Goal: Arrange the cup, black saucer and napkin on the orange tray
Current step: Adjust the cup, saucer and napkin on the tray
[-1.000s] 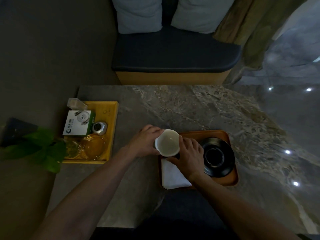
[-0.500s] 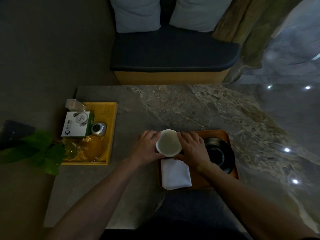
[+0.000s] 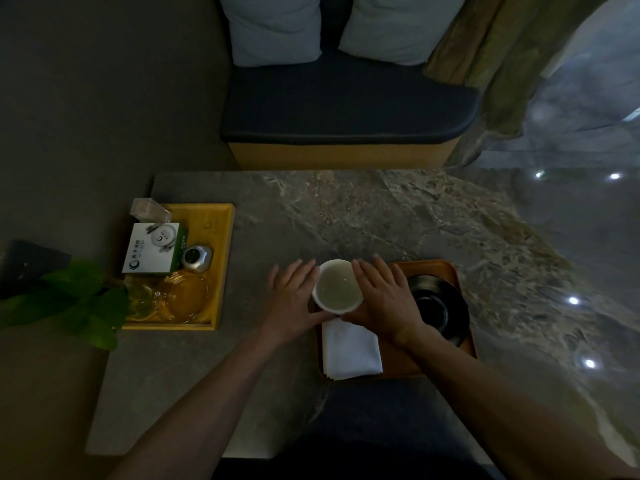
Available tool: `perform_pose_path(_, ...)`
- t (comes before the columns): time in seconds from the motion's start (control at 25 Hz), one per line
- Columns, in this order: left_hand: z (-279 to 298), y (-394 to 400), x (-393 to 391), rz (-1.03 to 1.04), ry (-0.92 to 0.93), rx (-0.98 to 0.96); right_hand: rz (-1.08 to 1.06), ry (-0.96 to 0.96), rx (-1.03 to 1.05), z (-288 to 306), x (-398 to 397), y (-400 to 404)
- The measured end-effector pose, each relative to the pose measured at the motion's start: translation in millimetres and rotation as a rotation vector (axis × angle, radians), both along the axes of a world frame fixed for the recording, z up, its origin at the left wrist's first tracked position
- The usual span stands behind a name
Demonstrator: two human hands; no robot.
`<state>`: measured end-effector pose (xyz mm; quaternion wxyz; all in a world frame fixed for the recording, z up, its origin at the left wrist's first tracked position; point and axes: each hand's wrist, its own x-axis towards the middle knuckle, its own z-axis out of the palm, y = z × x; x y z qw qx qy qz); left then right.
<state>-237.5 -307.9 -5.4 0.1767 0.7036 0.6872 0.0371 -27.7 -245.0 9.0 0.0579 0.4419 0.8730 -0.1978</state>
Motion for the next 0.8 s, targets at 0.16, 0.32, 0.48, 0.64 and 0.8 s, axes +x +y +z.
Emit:
perform_pose_path(0.16, 4, 14, -14, -0.159, 0.081, -0.061, -0.034, -0.043, 0.015, -11, -3, -17)
perform_pose_path(0.32, 3, 18, -19, -0.186, 0.081, -0.065, -0.057, -0.034, -0.02, -16, -2, -18)
perform_pose_path(0.48, 0, 14, -15, -0.151, 0.059, -0.045, -0.019, -0.033, -0.039, -19, 4, -12)
perform_pose_path(0.64, -4, 0, -2, -0.04, 0.009, 0.026, 0.057, -0.051, -0.099, -15, 7, 5)
perform_pose_path(0.8, -8, -11, 15, 0.086, -0.025, 0.064, 0.162, -0.055, -0.115, -8, 14, 23)
